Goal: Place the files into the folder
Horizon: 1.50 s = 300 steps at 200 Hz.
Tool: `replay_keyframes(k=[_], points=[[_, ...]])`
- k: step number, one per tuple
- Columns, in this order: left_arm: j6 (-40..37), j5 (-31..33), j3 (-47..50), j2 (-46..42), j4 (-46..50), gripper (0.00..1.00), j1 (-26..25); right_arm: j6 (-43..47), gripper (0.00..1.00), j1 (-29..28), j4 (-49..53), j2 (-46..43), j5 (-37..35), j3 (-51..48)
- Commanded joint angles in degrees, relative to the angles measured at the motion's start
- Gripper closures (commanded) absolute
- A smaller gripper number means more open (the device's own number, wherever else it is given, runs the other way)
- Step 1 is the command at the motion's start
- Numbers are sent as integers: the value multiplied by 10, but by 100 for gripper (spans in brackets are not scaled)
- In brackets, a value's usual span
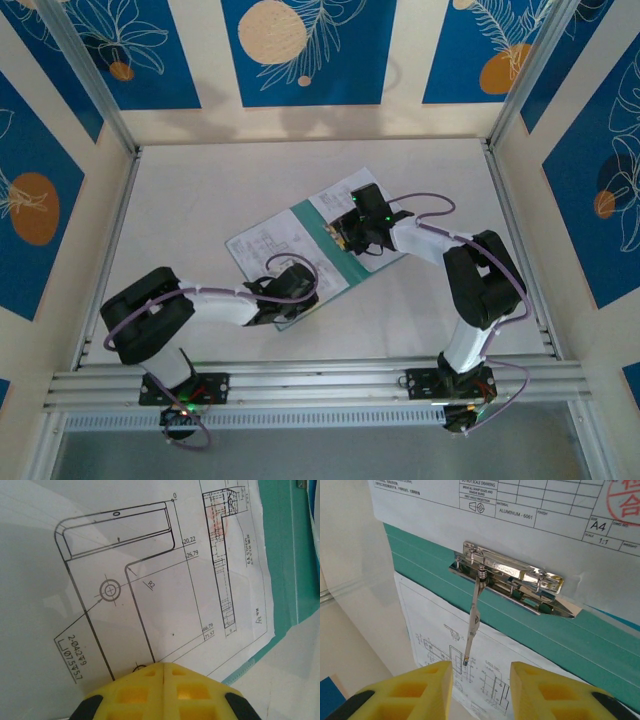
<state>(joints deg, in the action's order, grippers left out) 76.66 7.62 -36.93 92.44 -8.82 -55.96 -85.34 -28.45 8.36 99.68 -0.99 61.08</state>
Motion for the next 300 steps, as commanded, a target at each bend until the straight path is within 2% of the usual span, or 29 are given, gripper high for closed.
replay_keyframes(k=[1, 102, 181, 300], points=[[16, -11, 17, 33, 85, 100, -11, 9, 64, 5, 11, 7, 18, 11], [16, -11, 15, 38, 87, 100, -11, 13, 65, 4, 14, 21, 28, 21], [16, -10, 15, 39, 88, 100, -11, 9, 74, 6, 19, 12, 15, 8], [13, -9, 11, 38, 95, 100, -11, 6, 81, 12, 11, 5, 11, -11]])
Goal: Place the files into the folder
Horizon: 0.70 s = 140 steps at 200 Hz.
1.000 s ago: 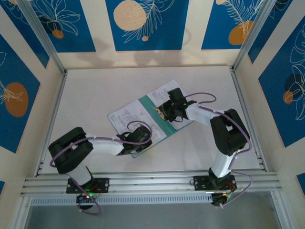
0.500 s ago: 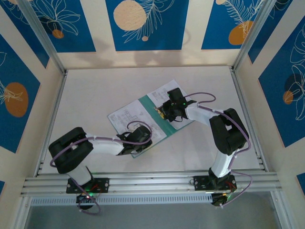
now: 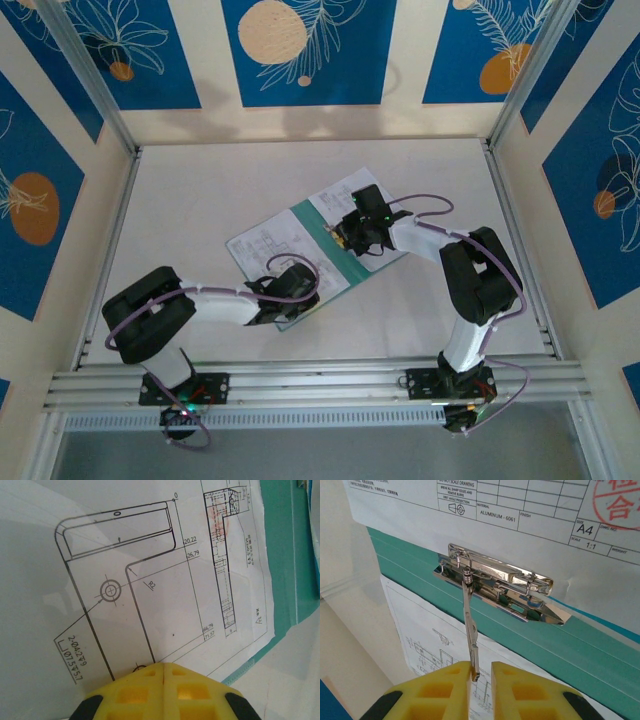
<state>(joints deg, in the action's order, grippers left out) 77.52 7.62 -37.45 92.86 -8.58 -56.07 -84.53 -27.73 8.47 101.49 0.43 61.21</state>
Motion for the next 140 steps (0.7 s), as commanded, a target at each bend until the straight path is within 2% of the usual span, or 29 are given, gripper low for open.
replay_keyframes(k=[1, 89, 140], points=[[5, -8, 16, 33, 93, 100, -9, -2, 81, 4, 10, -13, -3, -13], [7, -5, 16, 30, 99, 100, -10, 9, 95, 11, 9, -8, -6, -31], [11, -6, 25, 27, 91, 100, -9, 16, 100, 16, -16, -1, -26, -89]])
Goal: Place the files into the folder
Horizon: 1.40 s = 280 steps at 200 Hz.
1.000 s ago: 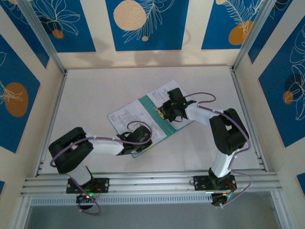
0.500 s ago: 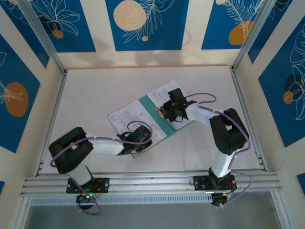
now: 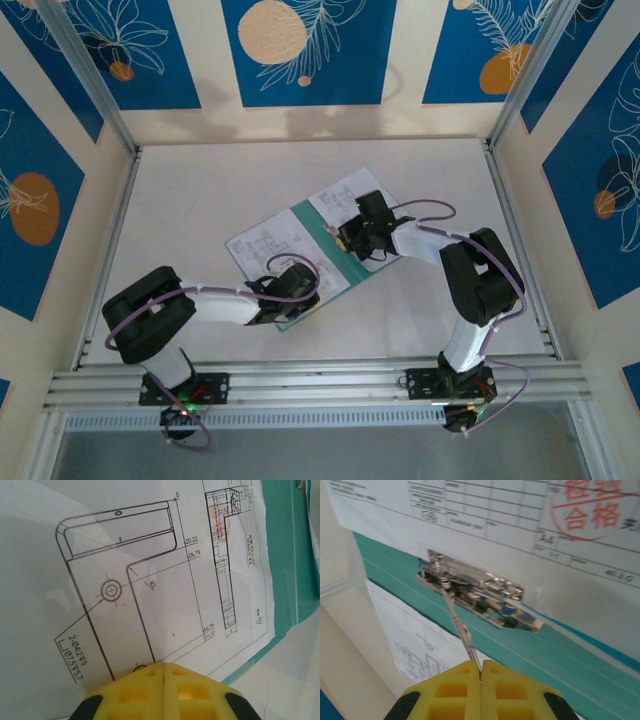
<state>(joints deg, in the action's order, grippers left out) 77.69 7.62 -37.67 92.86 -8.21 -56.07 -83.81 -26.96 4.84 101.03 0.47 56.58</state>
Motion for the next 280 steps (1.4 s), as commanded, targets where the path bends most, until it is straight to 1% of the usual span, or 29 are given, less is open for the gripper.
replay_keyframes(k=[1, 78, 149, 280], points=[[10, -6, 27, 27, 87, 100, -9, 9, 100, 9, 19, 3, -27, -44], [10, -6, 32, 25, 89, 100, -9, 10, 100, 9, -34, 7, -74, -95], [9, -6, 36, 26, 89, 100, -9, -6, 100, 7, -84, 13, -95, -119], [6, -8, 46, 25, 87, 100, -5, -15, 100, 10, -72, 43, -108, -114]])
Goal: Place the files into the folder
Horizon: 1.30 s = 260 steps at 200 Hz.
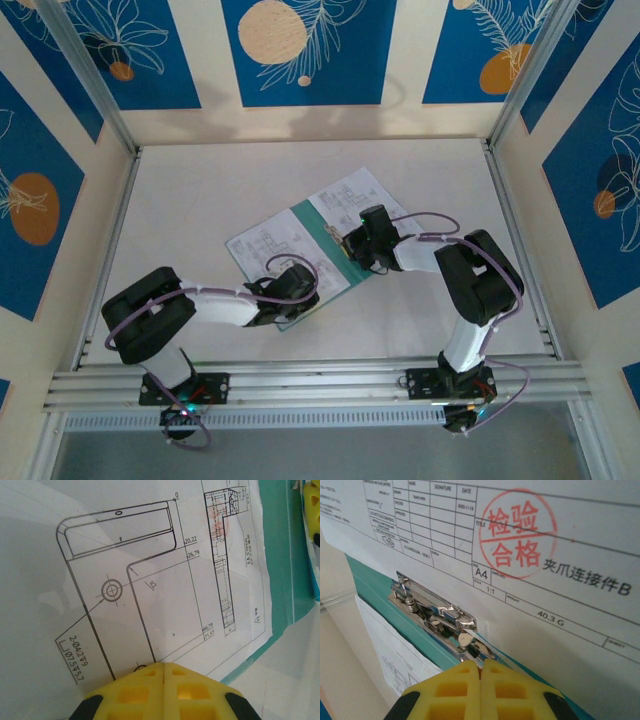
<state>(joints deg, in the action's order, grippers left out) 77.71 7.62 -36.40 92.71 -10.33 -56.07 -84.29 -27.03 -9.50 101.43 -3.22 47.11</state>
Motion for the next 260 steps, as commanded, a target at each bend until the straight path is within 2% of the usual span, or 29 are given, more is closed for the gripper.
replay_keyframes(k=[1, 118, 178, 260], points=[[6, -8, 33, 27, 108, 100, -5, -10, 100, 11, 71, 39, -71, -19], [0, -12, 33, 28, 110, 100, 0, -31, 100, 2, 86, 60, -71, -32], [-1, -11, 31, 25, 114, 100, 2, -63, 100, -10, 262, 88, -78, 30], [-3, -13, 29, 27, 111, 100, 5, -57, 100, -29, 257, 69, -55, 51]])
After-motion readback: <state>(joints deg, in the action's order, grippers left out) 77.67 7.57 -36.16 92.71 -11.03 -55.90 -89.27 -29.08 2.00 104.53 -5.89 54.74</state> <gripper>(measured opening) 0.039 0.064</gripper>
